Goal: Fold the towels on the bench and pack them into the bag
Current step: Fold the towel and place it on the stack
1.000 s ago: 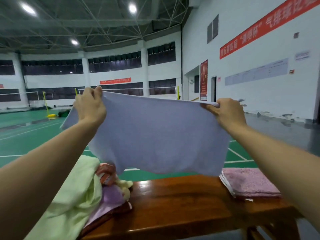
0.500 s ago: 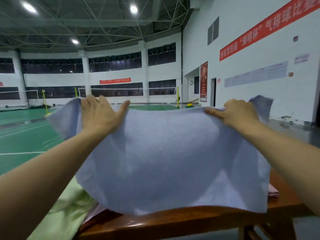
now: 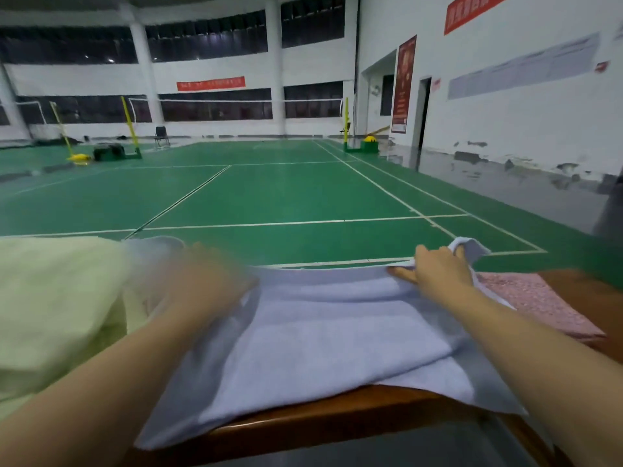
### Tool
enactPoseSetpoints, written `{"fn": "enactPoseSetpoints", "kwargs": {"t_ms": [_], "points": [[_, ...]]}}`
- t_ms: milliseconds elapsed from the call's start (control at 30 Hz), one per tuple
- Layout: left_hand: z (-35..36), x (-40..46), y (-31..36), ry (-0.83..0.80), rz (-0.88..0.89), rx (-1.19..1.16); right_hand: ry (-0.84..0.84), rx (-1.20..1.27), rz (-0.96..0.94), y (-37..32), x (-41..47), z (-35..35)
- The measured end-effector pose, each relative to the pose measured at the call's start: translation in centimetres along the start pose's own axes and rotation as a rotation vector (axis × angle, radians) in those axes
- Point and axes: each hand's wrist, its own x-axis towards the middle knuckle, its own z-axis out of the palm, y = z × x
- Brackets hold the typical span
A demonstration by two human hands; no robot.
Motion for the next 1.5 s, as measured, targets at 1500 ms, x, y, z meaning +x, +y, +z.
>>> {"fn": "enactPoseSetpoints", "kwargs": {"t_ms": [1500], "points": [[-0.2, -17.3, 2.2, 0.089, 0.64, -0.482, 0.421, 0.522, -0.592, 5.9, -20.2, 4.3]]}}
